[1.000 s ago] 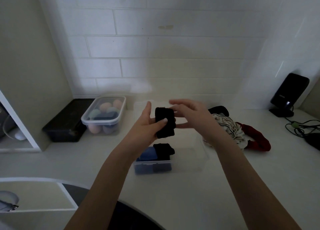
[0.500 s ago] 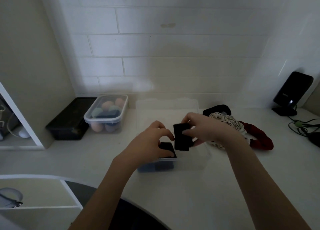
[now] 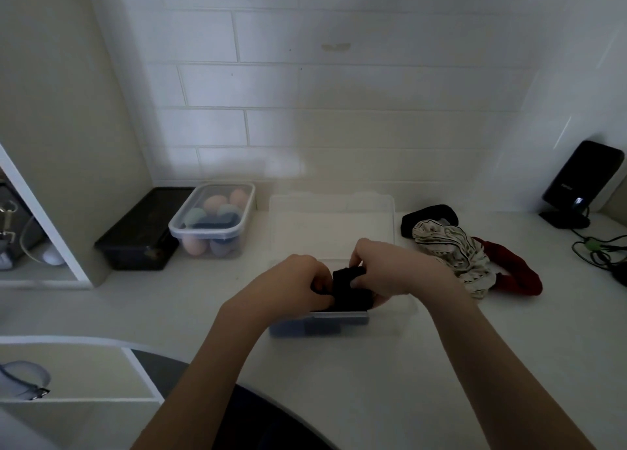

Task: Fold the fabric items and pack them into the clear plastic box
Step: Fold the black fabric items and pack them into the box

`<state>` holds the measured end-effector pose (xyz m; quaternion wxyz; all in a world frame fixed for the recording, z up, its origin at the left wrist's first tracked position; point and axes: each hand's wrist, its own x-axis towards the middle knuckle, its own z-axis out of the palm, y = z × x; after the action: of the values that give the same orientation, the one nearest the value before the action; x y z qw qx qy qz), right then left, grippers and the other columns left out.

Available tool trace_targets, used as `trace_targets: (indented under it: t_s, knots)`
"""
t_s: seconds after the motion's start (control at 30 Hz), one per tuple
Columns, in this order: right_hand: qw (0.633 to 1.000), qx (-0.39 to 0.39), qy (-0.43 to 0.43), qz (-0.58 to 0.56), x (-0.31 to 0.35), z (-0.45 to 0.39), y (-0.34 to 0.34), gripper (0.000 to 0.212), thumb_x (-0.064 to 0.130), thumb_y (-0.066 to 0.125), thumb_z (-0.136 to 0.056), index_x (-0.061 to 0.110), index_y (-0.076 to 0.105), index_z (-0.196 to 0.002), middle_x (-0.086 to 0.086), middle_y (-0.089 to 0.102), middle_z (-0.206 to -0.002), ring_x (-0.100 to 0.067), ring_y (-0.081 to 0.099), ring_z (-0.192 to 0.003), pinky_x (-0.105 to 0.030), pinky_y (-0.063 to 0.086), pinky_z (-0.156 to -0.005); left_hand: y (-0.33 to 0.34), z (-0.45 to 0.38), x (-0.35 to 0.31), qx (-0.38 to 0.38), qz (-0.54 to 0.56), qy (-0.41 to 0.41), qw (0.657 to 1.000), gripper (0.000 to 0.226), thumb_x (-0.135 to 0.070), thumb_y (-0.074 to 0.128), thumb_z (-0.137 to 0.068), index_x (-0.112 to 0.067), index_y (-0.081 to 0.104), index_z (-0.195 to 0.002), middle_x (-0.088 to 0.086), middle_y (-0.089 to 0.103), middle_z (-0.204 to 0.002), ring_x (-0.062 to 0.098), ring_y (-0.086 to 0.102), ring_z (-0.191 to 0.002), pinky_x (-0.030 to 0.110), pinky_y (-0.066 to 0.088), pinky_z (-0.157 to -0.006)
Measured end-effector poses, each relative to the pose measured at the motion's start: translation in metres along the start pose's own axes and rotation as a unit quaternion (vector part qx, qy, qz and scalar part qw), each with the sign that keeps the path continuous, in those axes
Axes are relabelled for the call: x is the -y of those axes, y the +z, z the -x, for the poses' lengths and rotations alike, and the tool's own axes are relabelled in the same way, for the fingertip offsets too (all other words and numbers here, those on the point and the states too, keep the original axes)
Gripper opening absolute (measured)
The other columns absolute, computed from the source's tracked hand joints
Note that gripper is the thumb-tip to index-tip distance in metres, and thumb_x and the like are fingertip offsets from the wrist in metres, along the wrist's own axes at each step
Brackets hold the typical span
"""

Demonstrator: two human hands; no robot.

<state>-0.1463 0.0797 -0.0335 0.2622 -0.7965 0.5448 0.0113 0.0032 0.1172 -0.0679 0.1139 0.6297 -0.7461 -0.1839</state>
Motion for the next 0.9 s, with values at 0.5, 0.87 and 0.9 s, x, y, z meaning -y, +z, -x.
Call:
trace_targets:
  t_s: [0.5, 0.87, 0.9]
  knots:
    - [0.992, -0.043, 0.041, 0.113, -0.004, -0.002, 0.016, 0.028, 0.024, 0.061, -0.089, 0.007, 0.058, -0.111, -0.015, 0.060, -0.121, -0.030, 0.059, -0.110, -0.029, 0.043, -0.076, 0.001, -0.004, 0.002, -0.020, -0.036, 0.022, 0.999, 0.016, -0.023, 0.067, -0.075, -0.020, 0.067, -0.091, -0.001, 0.058, -0.092, 0.019, 0.058, -0.085, 0.032, 0.052, -0.077]
    - [0.996, -0.040, 0.051, 0.059, -0.012, -0.002, 0.009, 0.040, 0.034, 0.065, -0.085, 0.000, 0.061, -0.105, -0.018, 0.066, -0.099, -0.031, 0.064, -0.092, -0.030, 0.050, -0.074, 0.004, -0.004, 0.000, 0.005, 0.000, 0.053, 0.999, 0.040, -0.006, 0.051, -0.079, -0.027, 0.071, -0.106, 0.002, 0.072, -0.102, 0.020, 0.064, -0.088, 0.038, 0.053, -0.084]
    - [0.999, -0.019, 0.048, 0.018, -0.013, -0.001, 0.004, 0.037, 0.031, 0.069, -0.082, 0.000, 0.061, -0.101, -0.018, 0.067, -0.096, -0.031, 0.067, -0.087, -0.036, 0.056, -0.076, 0.004, -0.005, 0.000, 0.013, -0.005, 0.053, 0.998, 0.041, -0.004, 0.050, -0.078, -0.025, 0.072, -0.105, 0.003, 0.072, -0.103, 0.021, 0.064, -0.089, 0.038, 0.053, -0.084]
